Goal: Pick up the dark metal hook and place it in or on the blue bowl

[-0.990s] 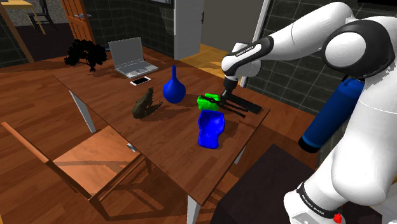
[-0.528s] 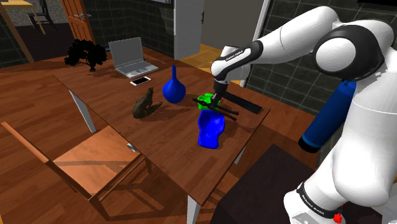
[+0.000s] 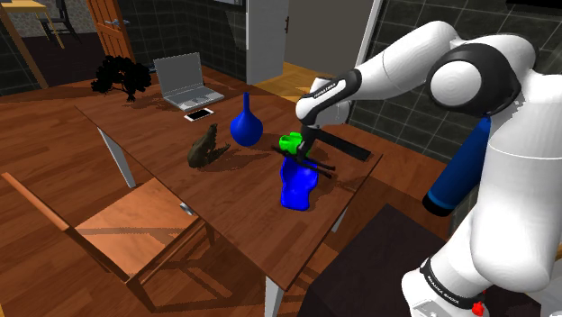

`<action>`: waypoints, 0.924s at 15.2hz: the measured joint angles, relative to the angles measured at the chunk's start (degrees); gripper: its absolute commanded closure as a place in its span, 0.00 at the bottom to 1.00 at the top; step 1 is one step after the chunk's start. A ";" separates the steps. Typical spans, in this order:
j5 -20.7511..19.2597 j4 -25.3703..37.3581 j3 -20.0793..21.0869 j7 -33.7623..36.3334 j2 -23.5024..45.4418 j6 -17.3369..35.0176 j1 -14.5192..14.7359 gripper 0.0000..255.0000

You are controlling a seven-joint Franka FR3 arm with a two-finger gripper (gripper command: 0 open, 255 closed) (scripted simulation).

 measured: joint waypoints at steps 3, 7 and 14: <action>0.98 0.09 0.55 -0.75 1.78 1.59 -0.33 1.00; 1.67 0.08 0.94 -1.38 2.97 2.72 -0.65 1.00; 1.71 0.10 0.96 -1.41 3.04 2.78 -0.67 0.00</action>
